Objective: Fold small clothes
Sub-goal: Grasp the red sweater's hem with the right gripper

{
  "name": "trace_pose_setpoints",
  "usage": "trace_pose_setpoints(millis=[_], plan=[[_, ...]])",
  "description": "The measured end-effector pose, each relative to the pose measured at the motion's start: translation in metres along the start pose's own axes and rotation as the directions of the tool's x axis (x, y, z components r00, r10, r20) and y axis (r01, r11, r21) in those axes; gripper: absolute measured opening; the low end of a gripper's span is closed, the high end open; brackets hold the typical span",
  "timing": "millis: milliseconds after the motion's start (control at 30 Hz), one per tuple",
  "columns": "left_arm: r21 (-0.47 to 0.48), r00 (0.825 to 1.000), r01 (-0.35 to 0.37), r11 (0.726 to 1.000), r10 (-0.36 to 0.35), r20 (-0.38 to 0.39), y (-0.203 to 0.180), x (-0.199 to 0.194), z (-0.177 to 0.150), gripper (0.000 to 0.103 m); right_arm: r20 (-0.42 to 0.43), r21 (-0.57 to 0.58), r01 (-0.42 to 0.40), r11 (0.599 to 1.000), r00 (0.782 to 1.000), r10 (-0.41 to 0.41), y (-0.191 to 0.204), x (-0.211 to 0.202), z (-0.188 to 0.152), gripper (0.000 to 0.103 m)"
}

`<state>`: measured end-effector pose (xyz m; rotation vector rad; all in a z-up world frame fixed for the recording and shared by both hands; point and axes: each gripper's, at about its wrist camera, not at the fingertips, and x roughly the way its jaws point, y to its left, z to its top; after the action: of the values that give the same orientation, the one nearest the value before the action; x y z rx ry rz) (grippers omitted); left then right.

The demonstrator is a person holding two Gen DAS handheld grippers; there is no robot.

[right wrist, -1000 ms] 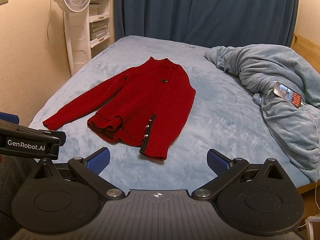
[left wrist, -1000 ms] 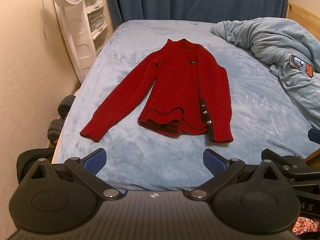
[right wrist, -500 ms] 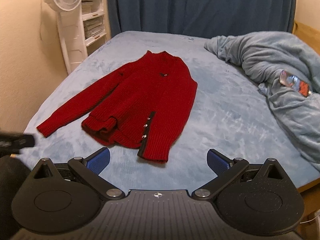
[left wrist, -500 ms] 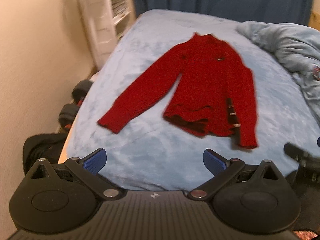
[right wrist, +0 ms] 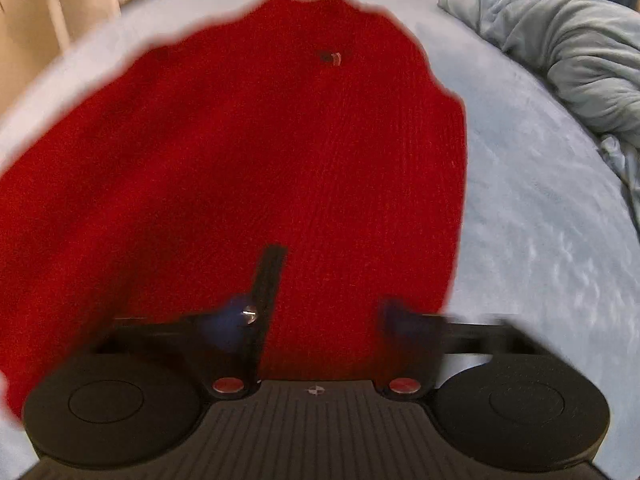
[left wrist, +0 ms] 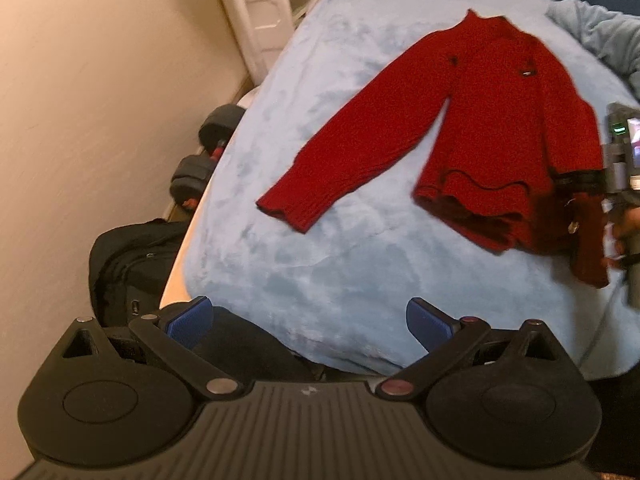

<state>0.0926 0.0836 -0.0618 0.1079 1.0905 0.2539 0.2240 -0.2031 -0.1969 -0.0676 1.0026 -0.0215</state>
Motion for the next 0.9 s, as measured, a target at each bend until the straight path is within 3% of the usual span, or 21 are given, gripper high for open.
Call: trace_pose_setpoints(millis=[67,100,133,167,200,233,267,300,333,367,467,567,600,700,800,900], plan=[[-0.001,1.000,-0.021,1.000,0.021,0.007,-0.001,0.006,0.009,0.103,0.014,-0.018,-0.029,0.999,0.999,0.029,-0.036,-0.016,0.023,0.019],[0.005,1.000,-0.030,1.000,0.030,0.005,-0.005,0.009,0.013,0.103,0.045,-0.038,0.004,0.999,0.999,-0.002,-0.056,-0.024,0.035,0.018],[0.012,0.999,-0.037,0.999,0.037,-0.001,-0.008,0.014,0.019,0.103,0.124,-0.080,0.107,0.991,0.987,-0.097,-0.085,-0.033,0.054,0.018],[0.013,0.999,-0.039,0.999,0.039,-0.007,-0.012,0.018,0.025,0.103,0.183,-0.100,0.228,0.969,0.961,-0.207,-0.110,-0.037,0.071,0.018],[0.008,0.999,-0.034,0.999,0.034,-0.011,-0.017,0.021,0.031,0.103,0.239,-0.076,0.366,0.927,0.910,-0.340,-0.144,-0.041,0.094,0.018],[-0.001,1.000,-0.025,1.000,0.025,-0.009,-0.021,0.022,0.036,0.103,0.281,-0.023,0.448,0.894,0.861,-0.425,-0.170,-0.047,0.110,0.018],[-0.010,1.000,-0.015,1.000,0.015,-0.001,-0.025,0.022,0.041,0.103,0.327,0.059,0.507,0.860,0.804,-0.497,-0.199,-0.057,0.125,0.025],[-0.014,1.000,-0.009,1.000,0.009,0.003,-0.028,0.023,0.045,0.103,0.344,0.124,0.527,0.841,0.772,-0.535,-0.217,-0.065,0.133,0.042],[-0.016,1.000,-0.005,1.000,0.005,0.006,-0.032,0.022,0.048,0.103,0.310,0.167,0.519,0.838,0.779,-0.545,-0.231,-0.072,0.138,0.058],[-0.014,1.000,0.000,1.000,0.000,0.010,-0.035,0.022,0.050,0.103,0.285,0.174,0.487,0.856,0.807,-0.518,-0.234,-0.076,0.135,0.080],[-0.010,1.000,0.002,1.000,-0.002,0.012,-0.040,0.024,0.052,0.103,0.325,0.135,0.292,0.947,0.890,-0.321,-0.207,-0.085,0.088,0.079],[-0.002,1.000,0.001,1.000,-0.001,0.005,-0.041,0.027,0.050,0.103,0.276,0.080,0.048,0.996,0.959,-0.069,-0.152,-0.082,0.012,0.078],[0.005,1.000,-0.002,1.000,0.002,0.000,-0.041,0.027,0.049,0.103,0.250,0.067,-0.028,0.997,0.968,0.010,-0.128,-0.080,-0.016,0.078],[0.004,1.000,0.002,1.000,-0.002,-0.005,-0.036,0.026,0.045,0.103,0.208,0.023,-0.142,0.990,0.969,0.135,-0.062,-0.080,-0.076,0.078],[-0.007,1.000,-0.015,1.000,0.015,0.012,-0.030,0.021,0.042,0.103,0.168,-0.026,-0.175,0.984,0.970,0.177,-0.008,-0.082,-0.115,0.078],[-0.019,1.000,-0.012,1.000,0.012,0.011,-0.023,0.017,0.039,0.103,0.129,-0.042,-0.143,0.989,0.981,0.147,0.026,-0.081,-0.123,0.078]])
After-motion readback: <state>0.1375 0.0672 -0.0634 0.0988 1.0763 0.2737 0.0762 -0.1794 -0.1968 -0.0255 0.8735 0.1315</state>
